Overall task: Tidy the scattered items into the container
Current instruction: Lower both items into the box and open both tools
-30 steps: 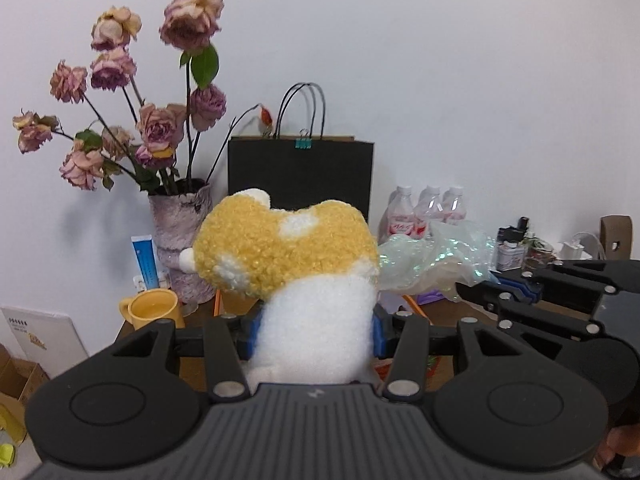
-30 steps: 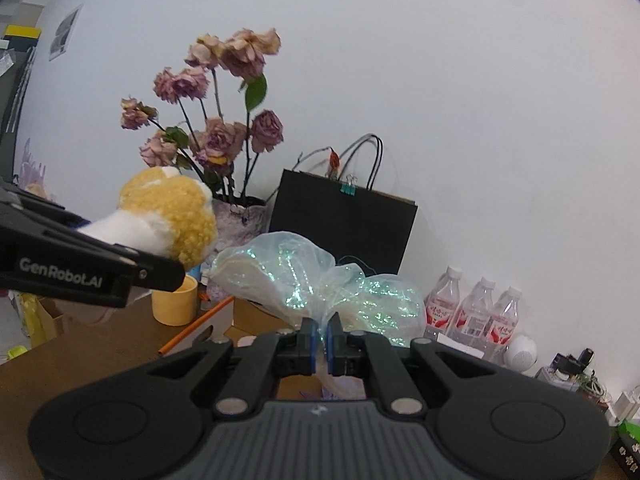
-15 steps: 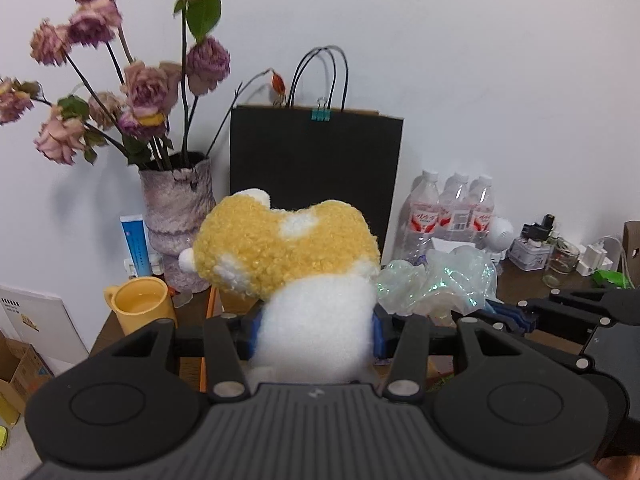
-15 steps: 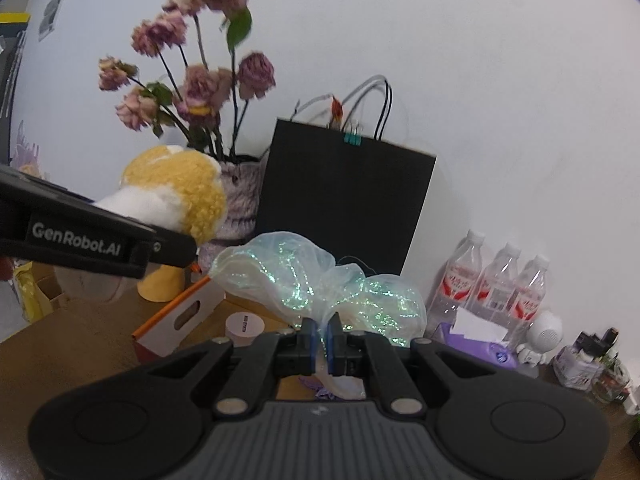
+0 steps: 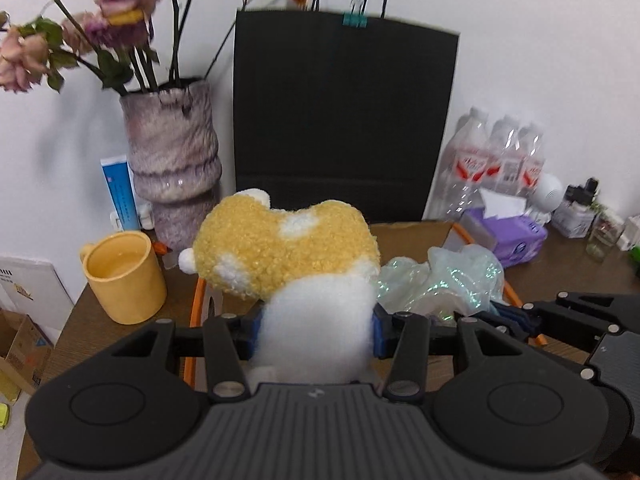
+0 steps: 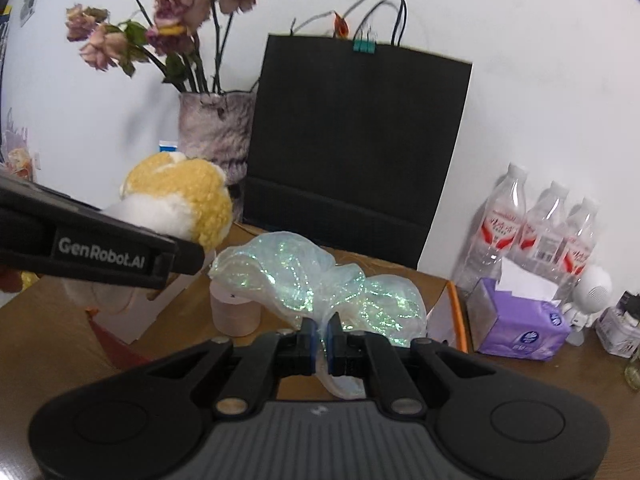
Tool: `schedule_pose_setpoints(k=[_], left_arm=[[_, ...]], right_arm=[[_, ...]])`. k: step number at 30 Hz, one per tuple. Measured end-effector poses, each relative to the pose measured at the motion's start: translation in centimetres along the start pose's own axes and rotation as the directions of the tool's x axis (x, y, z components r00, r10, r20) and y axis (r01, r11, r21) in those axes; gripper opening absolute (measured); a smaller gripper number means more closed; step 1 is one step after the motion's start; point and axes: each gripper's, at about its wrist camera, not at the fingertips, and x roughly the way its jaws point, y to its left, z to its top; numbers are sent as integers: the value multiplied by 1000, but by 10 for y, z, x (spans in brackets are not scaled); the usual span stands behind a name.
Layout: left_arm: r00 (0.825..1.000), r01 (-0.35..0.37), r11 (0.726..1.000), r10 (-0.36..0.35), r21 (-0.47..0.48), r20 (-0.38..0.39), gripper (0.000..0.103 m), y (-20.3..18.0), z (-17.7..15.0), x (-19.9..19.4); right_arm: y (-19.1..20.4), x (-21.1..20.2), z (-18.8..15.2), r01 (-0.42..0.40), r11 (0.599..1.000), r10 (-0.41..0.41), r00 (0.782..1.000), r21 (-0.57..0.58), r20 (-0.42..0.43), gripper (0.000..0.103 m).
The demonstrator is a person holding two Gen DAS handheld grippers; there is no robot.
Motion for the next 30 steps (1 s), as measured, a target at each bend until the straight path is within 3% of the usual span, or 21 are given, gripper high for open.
schedule_pose_setpoints(k=[14,30], left_arm=[[993,-19,1000,22,19,-119,49,-5,-20,70],[990,-73,997,73,6,-119,48,-5,-33,85]], right_arm=[[4,45,-18,-18,999,19,999,31,-29,4],[1,70,-32,-53,996,58,995,67,-83,4]])
